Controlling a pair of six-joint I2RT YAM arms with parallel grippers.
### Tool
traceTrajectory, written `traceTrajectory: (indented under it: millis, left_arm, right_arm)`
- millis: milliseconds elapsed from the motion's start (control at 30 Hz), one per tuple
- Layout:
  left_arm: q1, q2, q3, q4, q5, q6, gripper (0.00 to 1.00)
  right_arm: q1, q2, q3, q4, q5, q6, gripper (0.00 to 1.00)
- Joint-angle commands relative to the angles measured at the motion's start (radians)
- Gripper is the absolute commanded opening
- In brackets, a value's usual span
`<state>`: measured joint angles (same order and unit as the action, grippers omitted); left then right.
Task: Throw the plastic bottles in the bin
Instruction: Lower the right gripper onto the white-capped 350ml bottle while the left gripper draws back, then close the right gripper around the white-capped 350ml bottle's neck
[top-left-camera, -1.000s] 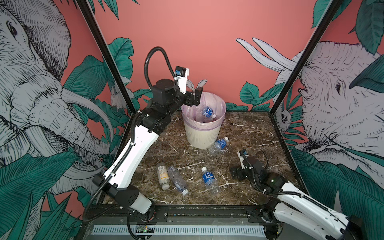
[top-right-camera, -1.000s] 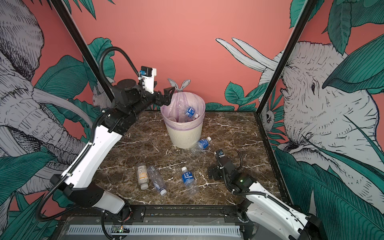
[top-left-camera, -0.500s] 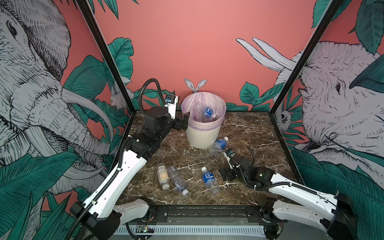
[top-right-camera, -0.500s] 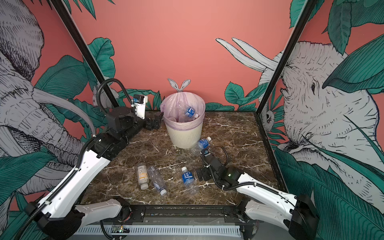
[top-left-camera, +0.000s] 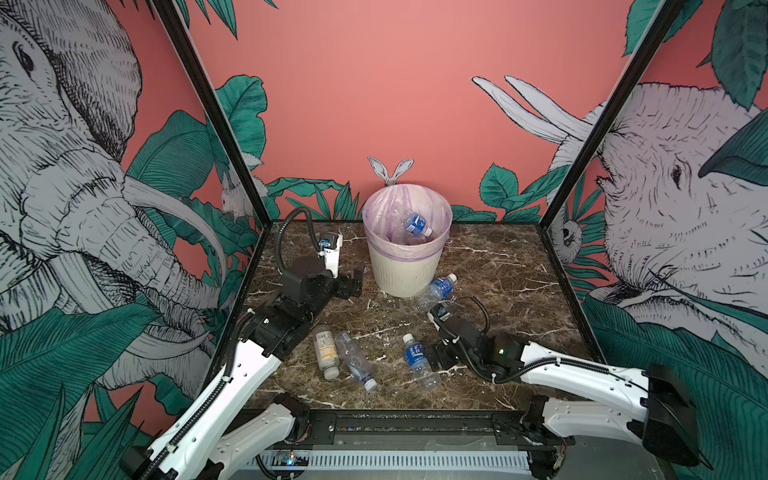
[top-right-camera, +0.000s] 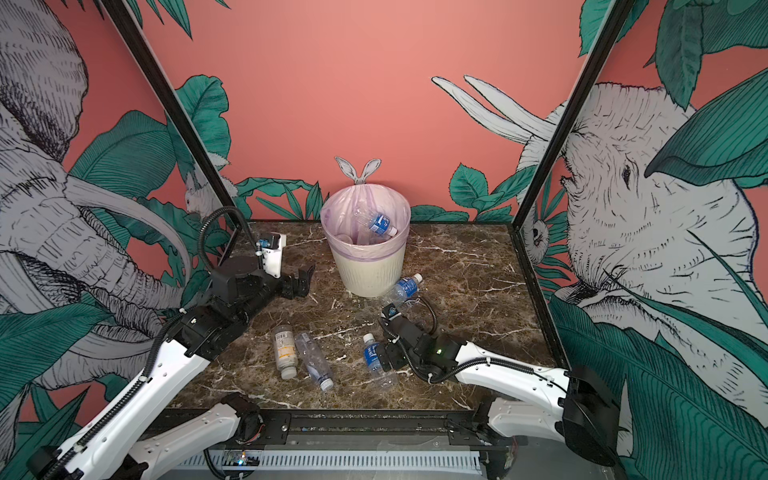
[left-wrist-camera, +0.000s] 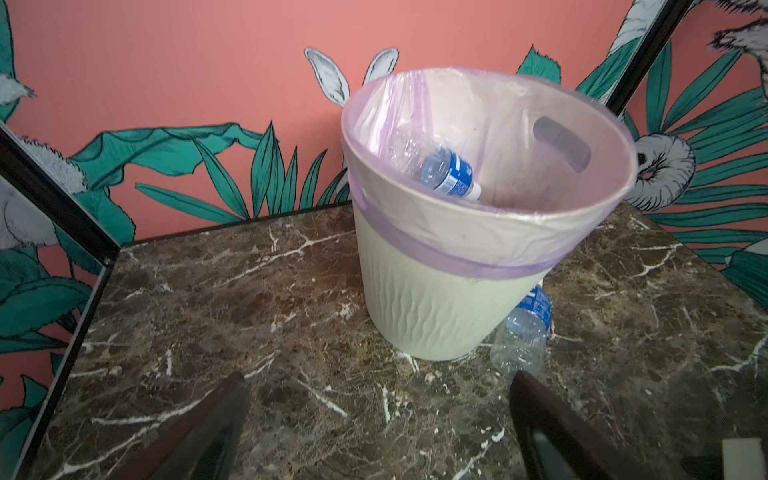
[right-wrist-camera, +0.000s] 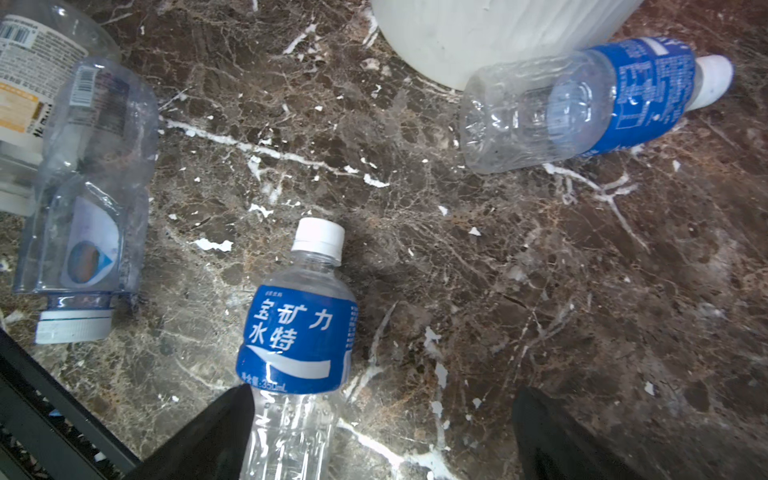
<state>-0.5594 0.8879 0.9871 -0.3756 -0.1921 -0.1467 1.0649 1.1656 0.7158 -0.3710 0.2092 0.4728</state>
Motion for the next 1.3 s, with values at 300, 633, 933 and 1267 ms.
traceTrajectory:
  millis: [300,633,933,1267]
  left_arm:
    - [0.004,-0.14,-0.188,-0.05,-0.007,-0.108,0.97]
    - [0.005,-0.187,-0.266,-0.069,-0.013,-0.12,0.96]
    - [0.004,-0.202,-0.343,-0.056,-0.005,-0.139,0.96]
    - [0.004,-0.224,-0.43,-0.042,0.019,-0.165,0.96]
  right_arm:
    - [0.081,0.099,0.063,0.056,0.004,0.05,0.99]
    - [0.115,0.174,0.063,0.094,-0.005,0.089,0.99]
    - [0.123,0.234,0.071,0.096,-0.001,0.102,0.99]
    - [0.124,0.299,0.098,0.078,-0.01,0.113,0.99]
